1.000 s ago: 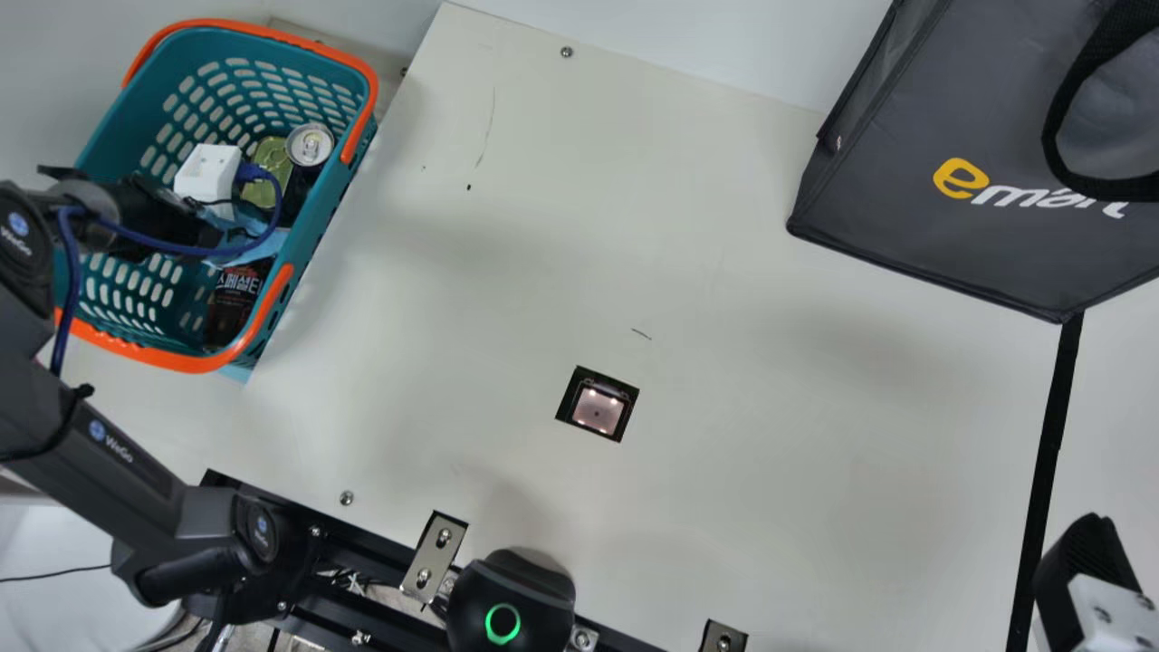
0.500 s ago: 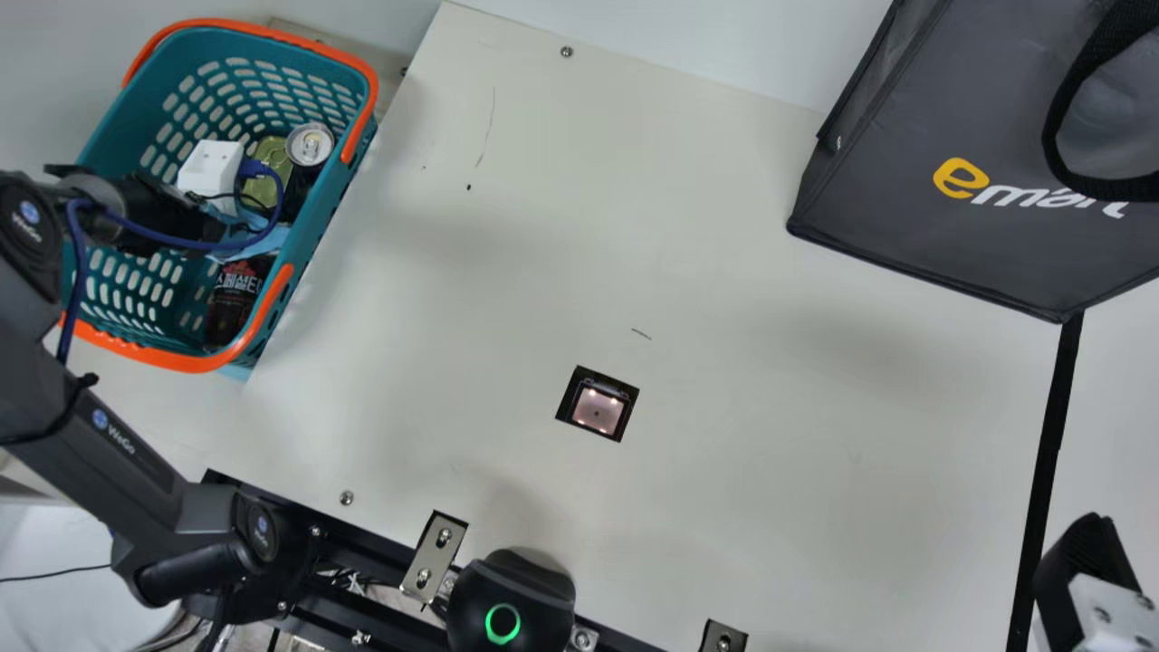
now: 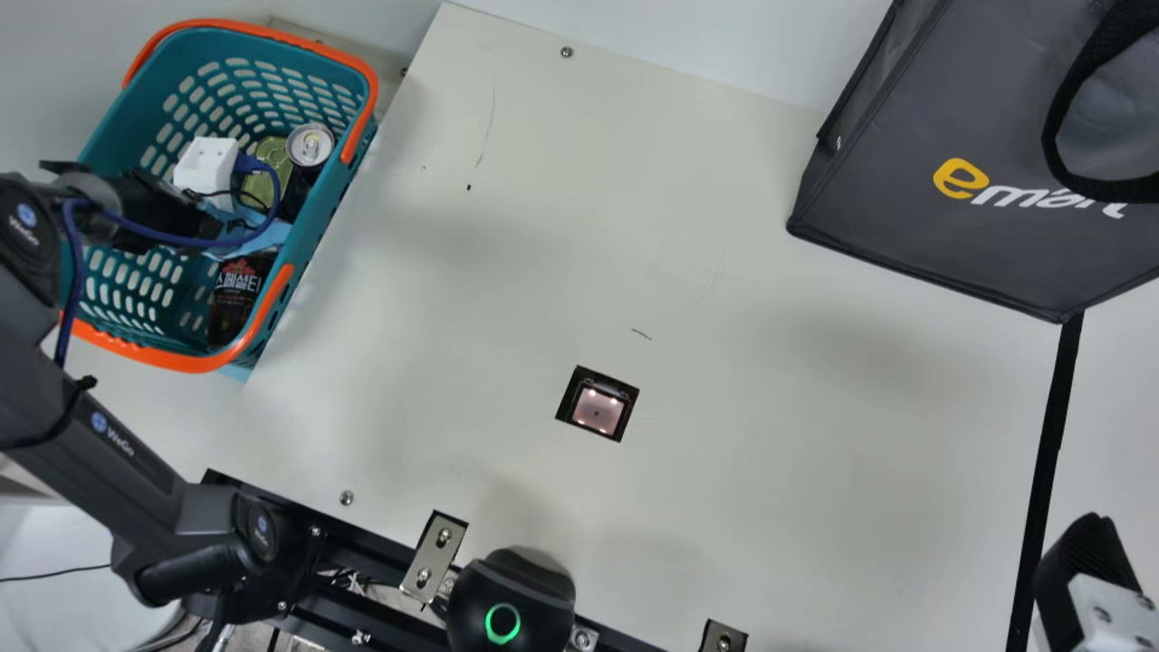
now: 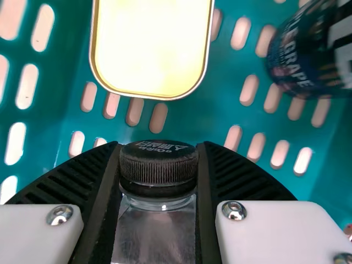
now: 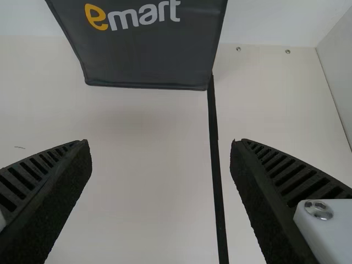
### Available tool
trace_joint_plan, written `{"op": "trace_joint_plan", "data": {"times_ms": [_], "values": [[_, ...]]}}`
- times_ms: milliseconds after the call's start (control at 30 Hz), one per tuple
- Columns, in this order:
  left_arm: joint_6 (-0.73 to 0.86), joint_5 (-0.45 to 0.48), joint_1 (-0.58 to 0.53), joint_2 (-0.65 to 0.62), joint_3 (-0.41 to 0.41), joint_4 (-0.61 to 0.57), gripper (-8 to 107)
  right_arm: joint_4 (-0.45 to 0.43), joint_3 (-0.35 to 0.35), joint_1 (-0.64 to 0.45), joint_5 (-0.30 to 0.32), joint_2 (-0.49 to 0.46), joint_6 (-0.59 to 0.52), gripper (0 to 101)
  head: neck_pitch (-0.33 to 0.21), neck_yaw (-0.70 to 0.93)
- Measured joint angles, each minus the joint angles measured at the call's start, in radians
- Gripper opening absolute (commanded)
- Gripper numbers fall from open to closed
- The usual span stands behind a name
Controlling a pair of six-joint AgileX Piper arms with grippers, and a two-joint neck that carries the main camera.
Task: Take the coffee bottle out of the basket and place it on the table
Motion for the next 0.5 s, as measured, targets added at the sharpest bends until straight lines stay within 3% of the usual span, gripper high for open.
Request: {"op": "trace_joint_plan", "data": {"times_ms": [500], "values": [[-0.105, 0.098, 0.015, -0.176, 0.016, 0.084, 10, 0.0, 0.0, 0.0, 0.0, 0.0, 0.0, 91, 0.0, 0.0]]}}
